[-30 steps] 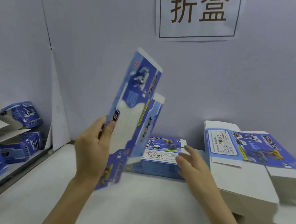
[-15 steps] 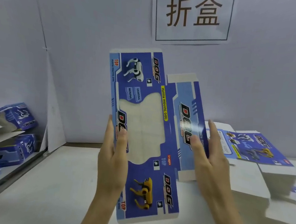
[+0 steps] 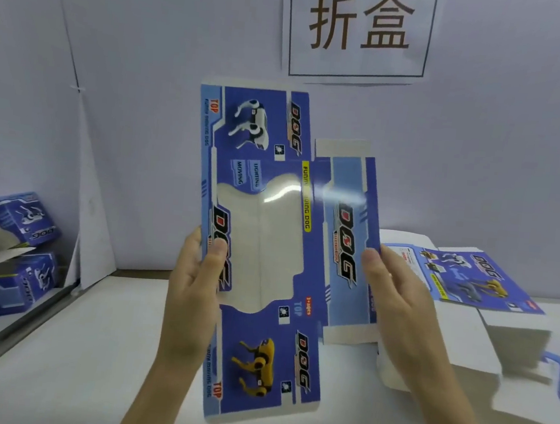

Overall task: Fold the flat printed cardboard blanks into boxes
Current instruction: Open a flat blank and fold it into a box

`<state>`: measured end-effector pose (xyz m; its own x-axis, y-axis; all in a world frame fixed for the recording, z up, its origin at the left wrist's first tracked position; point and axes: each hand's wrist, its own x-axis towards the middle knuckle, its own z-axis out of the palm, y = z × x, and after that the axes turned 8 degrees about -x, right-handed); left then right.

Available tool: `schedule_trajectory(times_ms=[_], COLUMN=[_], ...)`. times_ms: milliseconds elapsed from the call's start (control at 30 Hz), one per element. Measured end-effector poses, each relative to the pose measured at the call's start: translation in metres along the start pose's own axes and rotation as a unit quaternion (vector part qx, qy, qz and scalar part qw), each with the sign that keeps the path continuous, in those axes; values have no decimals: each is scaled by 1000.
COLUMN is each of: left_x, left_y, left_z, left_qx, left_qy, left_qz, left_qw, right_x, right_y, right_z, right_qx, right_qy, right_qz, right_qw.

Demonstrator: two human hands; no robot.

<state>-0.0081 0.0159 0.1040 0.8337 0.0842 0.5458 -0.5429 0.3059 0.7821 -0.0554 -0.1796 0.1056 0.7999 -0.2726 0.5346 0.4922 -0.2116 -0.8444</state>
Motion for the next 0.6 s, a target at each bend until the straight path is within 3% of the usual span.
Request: schedule_trajectory(times_ms=[400,600], left_x=[-9,-15], left_y=[-2,0], left_z=[14,24], left_qx=[-62,-30], left_qy=[-14,-26], left_qz=[-37,6], left_qw=[997,999], right_x=[-4,-7], right_y=[-13,-19], right_z=[-2,0], right_qx=[-32,13], right_qy=[34,-7], right_qz=[-44,-24], right_qw=[998,1000])
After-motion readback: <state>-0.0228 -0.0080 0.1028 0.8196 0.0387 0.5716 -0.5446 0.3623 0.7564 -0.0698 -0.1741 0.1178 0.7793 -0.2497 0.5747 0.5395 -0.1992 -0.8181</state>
